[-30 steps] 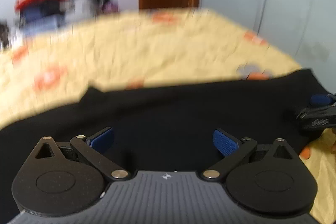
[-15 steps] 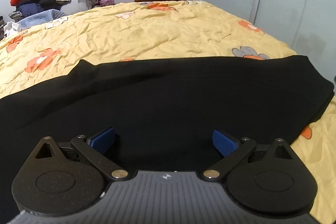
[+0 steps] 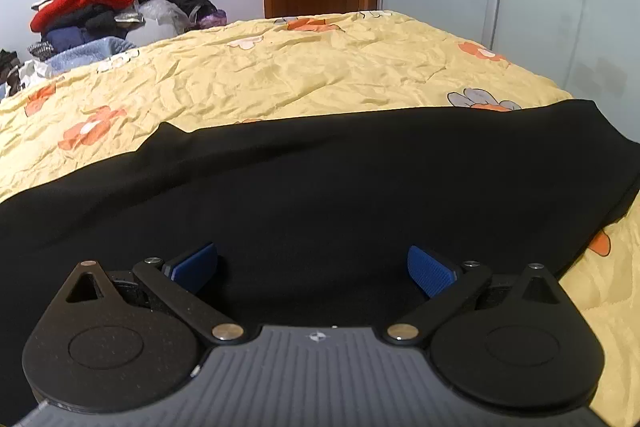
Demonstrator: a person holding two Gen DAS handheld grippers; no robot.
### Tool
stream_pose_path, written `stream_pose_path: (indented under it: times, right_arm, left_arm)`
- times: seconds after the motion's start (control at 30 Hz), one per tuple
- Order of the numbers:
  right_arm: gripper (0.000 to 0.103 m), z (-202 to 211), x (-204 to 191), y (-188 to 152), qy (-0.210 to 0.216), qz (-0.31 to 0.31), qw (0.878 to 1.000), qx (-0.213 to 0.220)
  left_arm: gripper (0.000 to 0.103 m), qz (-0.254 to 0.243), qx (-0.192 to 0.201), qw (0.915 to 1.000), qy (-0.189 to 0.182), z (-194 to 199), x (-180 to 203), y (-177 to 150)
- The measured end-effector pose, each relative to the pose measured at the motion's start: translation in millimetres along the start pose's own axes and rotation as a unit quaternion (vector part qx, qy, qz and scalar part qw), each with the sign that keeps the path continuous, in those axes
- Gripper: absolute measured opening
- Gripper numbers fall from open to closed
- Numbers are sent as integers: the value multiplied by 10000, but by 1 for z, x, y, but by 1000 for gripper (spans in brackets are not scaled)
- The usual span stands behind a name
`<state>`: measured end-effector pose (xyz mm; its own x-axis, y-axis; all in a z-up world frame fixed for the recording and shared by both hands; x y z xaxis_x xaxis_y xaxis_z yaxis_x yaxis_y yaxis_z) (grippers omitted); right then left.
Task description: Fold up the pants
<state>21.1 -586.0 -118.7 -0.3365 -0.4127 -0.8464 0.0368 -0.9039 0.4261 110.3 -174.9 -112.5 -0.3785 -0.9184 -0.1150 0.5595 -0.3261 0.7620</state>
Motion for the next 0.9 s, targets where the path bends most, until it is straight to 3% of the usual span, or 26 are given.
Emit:
stream_pose_path:
  times: [0.2,0.23,0.3,0.33,0.4,0.5,0.73,0.87,0.9]
  right_arm:
    - [103,-2,10,9,478,-831,9948,349]
    - [103,0,13,11,457,-934,9936,453]
    - [103,8,25,14,-15,-1082,9915,719]
    - [103,7,29,12,-220,-1133,9915,604]
    - [103,1,26,6,-92,-1187,9926,227]
    - [103,-5,18,10,-104,-866,9961,115]
    - [103,-16,5,19,615,-1064,9924,-4]
    - [103,-12,-15,14,1370,-1049,9849,-117]
    - [103,-14,-15,11,1390,-1095,9840,-221]
  left_arm:
    - [103,62,138,9999,-64,-1,-1,-2]
    - [103,72,152,9998,-70,-1,-2,-2]
    - [103,68,162,9998,-57,-1,0,-2]
    - [103,64,168,9998,-53,0,0,-2]
    - [103,69,170,9998,-57,-1,0,-3]
    - [103,66,173,9998,-53,-1,0,-3]
    - [103,67,179,9998,-53,0,-1,-3]
    - [103,67,181,9998,-54,0,-1,-4]
    - [103,69,182,9998,-55,0,-1,-4]
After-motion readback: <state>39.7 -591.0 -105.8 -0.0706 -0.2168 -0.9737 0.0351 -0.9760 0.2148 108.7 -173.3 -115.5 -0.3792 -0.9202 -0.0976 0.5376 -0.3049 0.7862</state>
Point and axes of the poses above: each gripper's, at about its wrist camera, not at the fingertips, and z roughly against the way its jaws point, x to its right, y to its top, the point moved 9 cm from there along -z, roughly the way its jaws point, and after that the axes turned 6 degrees about y, right-handed, at the moved point
